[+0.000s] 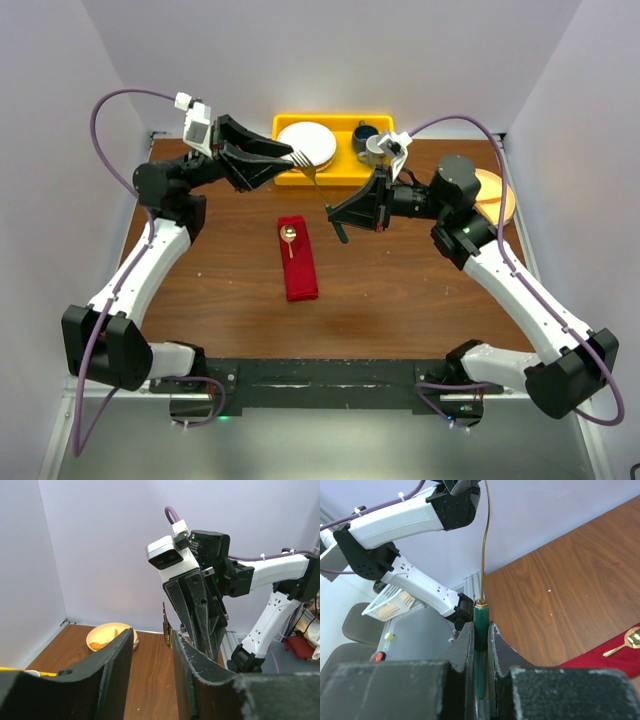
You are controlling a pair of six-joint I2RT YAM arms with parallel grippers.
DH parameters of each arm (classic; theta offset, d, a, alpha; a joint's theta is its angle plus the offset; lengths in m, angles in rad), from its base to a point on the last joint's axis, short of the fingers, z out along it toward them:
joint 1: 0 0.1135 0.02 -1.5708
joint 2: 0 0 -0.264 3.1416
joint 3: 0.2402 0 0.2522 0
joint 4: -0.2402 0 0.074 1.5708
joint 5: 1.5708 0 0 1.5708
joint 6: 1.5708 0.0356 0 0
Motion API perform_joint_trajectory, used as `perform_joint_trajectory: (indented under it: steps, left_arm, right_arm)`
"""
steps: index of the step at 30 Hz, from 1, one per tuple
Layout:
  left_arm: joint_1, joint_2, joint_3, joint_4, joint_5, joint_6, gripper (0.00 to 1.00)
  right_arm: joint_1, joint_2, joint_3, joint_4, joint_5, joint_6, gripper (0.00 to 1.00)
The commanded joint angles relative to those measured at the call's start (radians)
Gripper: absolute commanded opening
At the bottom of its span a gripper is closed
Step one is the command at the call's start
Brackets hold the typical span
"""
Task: Fold the napkin into a case and place the utensils inside
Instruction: Pass from the right arm to the left
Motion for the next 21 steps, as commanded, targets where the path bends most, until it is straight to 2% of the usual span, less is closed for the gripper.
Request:
perform_joint_trajectory:
  steps: [1,9,12,18,21]
  left_arm:
    - [-0.016,0.001,0.05,-0.04,-0.034,0.007,0.38]
    - [-0.039,0.015,0.076,-0.135,-0.037,0.037,0.18]
    - [-0.039,0.018,0.074,-0.137,-0.034,0.037,0.16]
    - [-0.039,0.013,0.081,-0.132,-0.039,0.026,0.2]
    - [-0.039,0.016,0.085,-0.158,-0.041,0.03,0.17]
  right_arm:
    - [0.011,-0.013,0.0,0.013,0.028,-0.029,0.0]
    - [0.022,-0.011,-0.005,0.011,0.037,-0.035,0.0]
    - [0.024,-0.01,-0.008,0.0,0.046,-0.04,0.0]
    - [0.024,-0.005,-0.011,-0.021,0.083,-0.043,0.0]
    - [0.024,-0.002,-0.008,-0.043,0.106,-0.047,0.0]
